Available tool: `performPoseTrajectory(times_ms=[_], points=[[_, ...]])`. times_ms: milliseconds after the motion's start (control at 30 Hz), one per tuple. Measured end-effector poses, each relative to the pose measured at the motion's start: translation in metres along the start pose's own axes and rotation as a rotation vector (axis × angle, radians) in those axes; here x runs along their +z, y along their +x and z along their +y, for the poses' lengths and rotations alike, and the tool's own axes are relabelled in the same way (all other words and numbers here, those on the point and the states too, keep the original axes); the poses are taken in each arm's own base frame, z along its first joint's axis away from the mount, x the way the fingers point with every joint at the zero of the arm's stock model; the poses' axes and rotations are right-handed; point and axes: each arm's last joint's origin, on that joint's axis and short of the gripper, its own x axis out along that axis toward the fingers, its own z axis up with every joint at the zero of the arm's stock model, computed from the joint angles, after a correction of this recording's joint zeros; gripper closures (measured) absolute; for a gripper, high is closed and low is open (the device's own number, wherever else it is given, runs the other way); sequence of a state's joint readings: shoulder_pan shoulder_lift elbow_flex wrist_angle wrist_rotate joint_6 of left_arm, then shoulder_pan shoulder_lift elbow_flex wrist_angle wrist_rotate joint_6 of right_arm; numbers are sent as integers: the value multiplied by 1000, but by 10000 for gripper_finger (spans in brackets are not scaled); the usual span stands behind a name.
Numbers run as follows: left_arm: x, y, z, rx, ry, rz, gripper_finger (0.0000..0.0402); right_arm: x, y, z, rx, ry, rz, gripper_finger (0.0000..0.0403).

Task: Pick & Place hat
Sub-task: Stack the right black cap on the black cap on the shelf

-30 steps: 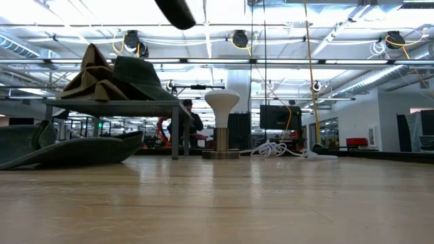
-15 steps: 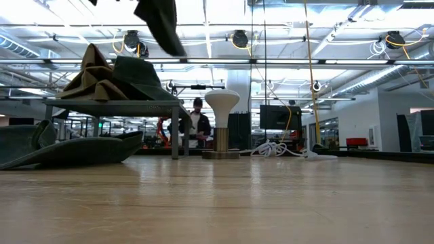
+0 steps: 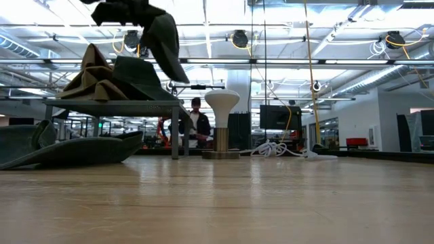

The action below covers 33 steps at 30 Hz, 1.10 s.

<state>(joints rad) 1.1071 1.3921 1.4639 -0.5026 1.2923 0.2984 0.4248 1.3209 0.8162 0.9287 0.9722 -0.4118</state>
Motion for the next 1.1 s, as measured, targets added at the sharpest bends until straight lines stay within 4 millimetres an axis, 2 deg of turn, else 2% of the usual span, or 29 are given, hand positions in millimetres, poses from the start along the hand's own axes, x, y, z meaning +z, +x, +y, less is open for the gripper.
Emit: performPoseTrajectory(times_ms=[100, 267, 467, 667, 900, 1100], points=[[-10, -2, 9, 40, -68, 31, 383, 0, 0, 0, 0, 0, 0, 371], [-20, -9, 11, 95, -190, 71, 383, 0, 0, 0, 0, -1, 0, 372], [-25, -20, 4, 222, -422, 120, 383, -4, 0, 1, 4, -39, 27, 375], [-21, -28, -8, 302, -520, 131, 374, -5, 2, 0, -15, -50, 40, 375], [-9, -36, -27, 407, -390, 138, 383, -6, 4, -2, -25, -51, 41, 374], [2, -23, -30, 364, -217, 116, 383, -6, 6, -3, -33, -53, 42, 376]])
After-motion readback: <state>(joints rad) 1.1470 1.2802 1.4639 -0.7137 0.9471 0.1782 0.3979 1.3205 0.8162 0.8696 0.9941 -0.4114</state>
